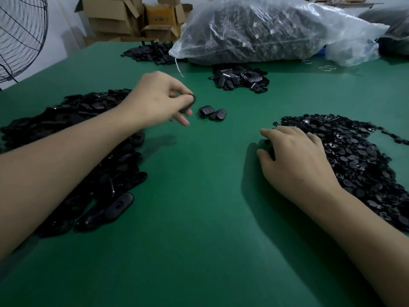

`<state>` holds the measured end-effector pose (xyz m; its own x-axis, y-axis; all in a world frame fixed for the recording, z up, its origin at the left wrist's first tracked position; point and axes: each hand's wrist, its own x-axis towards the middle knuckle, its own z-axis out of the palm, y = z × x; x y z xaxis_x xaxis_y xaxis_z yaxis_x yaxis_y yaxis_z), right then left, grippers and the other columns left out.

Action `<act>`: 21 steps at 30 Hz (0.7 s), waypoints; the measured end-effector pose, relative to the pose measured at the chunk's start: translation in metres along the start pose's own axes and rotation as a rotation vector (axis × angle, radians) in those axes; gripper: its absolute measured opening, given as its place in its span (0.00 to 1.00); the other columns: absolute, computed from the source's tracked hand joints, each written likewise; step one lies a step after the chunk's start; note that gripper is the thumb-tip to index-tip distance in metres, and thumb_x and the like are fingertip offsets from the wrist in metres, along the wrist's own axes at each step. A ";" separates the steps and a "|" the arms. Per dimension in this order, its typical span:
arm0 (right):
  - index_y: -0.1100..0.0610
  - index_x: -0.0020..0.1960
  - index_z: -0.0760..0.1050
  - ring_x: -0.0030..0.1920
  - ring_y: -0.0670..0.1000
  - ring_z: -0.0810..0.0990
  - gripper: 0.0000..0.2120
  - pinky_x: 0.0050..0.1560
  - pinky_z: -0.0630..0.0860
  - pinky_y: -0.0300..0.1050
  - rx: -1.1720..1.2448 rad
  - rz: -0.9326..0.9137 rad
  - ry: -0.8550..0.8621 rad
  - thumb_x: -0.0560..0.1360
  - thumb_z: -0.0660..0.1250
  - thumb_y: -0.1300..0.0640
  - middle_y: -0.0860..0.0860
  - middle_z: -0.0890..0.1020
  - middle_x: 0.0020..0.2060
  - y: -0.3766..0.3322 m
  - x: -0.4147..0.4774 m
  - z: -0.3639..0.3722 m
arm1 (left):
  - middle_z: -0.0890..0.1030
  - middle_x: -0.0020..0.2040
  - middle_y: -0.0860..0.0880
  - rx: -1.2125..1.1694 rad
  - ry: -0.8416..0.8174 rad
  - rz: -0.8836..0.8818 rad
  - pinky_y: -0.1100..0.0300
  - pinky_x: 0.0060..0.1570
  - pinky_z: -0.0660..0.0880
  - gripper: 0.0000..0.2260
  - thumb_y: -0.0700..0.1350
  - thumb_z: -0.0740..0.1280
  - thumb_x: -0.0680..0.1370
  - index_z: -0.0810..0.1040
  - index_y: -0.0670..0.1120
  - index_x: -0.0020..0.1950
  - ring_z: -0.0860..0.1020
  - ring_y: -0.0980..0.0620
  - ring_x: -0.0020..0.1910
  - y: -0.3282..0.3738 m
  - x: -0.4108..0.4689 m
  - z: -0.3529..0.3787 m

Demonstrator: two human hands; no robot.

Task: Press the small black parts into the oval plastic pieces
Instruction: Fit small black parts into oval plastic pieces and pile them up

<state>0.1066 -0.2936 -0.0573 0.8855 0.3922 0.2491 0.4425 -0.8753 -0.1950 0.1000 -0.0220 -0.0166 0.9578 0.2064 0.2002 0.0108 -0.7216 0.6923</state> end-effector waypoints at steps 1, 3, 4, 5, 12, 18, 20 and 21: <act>0.54 0.74 0.72 0.75 0.54 0.65 0.22 0.77 0.55 0.64 -0.026 -0.001 0.000 0.81 0.63 0.51 0.52 0.76 0.69 0.002 0.001 0.000 | 0.88 0.41 0.50 -0.150 -0.056 -0.031 0.57 0.38 0.83 0.06 0.44 0.69 0.82 0.83 0.45 0.57 0.87 0.51 0.37 0.009 -0.014 0.005; 0.55 0.71 0.74 0.76 0.55 0.65 0.21 0.77 0.53 0.66 -0.073 -0.002 0.009 0.80 0.64 0.51 0.52 0.76 0.67 0.005 0.002 0.000 | 0.88 0.44 0.47 -0.381 -0.148 -0.084 0.58 0.38 0.82 0.07 0.40 0.69 0.81 0.81 0.42 0.59 0.88 0.48 0.39 0.022 -0.042 0.016; 0.56 0.69 0.75 0.76 0.55 0.64 0.20 0.77 0.53 0.67 -0.087 0.001 0.018 0.80 0.64 0.51 0.53 0.77 0.67 0.006 0.003 -0.001 | 0.88 0.45 0.45 -0.460 -0.189 -0.106 0.59 0.38 0.83 0.08 0.38 0.69 0.81 0.80 0.41 0.60 0.88 0.47 0.40 0.026 -0.056 0.021; 0.56 0.68 0.76 0.76 0.55 0.64 0.19 0.77 0.52 0.67 -0.097 0.007 0.025 0.80 0.65 0.50 0.53 0.76 0.67 0.007 0.003 -0.001 | 0.88 0.46 0.44 -0.525 -0.229 -0.128 0.59 0.39 0.83 0.09 0.37 0.69 0.81 0.79 0.41 0.61 0.88 0.46 0.41 0.029 -0.069 0.026; 0.52 0.60 0.83 0.75 0.55 0.63 0.13 0.76 0.51 0.70 -0.093 0.021 0.034 0.81 0.64 0.49 0.52 0.76 0.66 0.009 0.007 0.000 | 0.87 0.52 0.42 -0.792 -0.340 -0.216 0.61 0.47 0.83 0.17 0.36 0.69 0.79 0.74 0.46 0.67 0.87 0.45 0.51 0.025 -0.132 0.031; 0.48 0.50 0.85 0.67 0.55 0.69 0.05 0.72 0.58 0.65 -0.063 0.000 0.100 0.78 0.70 0.53 0.50 0.80 0.56 0.007 0.005 -0.002 | 0.87 0.55 0.42 -0.872 -0.297 -0.181 0.60 0.51 0.82 0.20 0.39 0.69 0.76 0.74 0.47 0.68 0.86 0.43 0.55 0.013 -0.151 0.037; 0.48 0.48 0.84 0.66 0.56 0.70 0.03 0.71 0.60 0.64 -0.052 -0.002 0.106 0.77 0.72 0.53 0.50 0.80 0.55 0.008 0.005 -0.003 | 0.87 0.55 0.43 -0.885 -0.283 -0.166 0.60 0.51 0.82 0.19 0.40 0.69 0.76 0.76 0.47 0.67 0.86 0.44 0.54 0.012 -0.151 0.039; 0.48 0.47 0.84 0.65 0.57 0.70 0.02 0.69 0.60 0.62 -0.046 -0.004 0.113 0.76 0.72 0.53 0.50 0.80 0.54 0.008 0.004 -0.003 | 0.87 0.54 0.43 -0.891 -0.270 -0.162 0.60 0.50 0.82 0.19 0.41 0.70 0.75 0.76 0.48 0.67 0.86 0.44 0.54 0.012 -0.152 0.040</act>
<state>0.1135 -0.2995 -0.0548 0.8612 0.3634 0.3555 0.4365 -0.8870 -0.1508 -0.0337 -0.0882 -0.0660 0.9992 0.0191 -0.0350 0.0330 0.0960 0.9948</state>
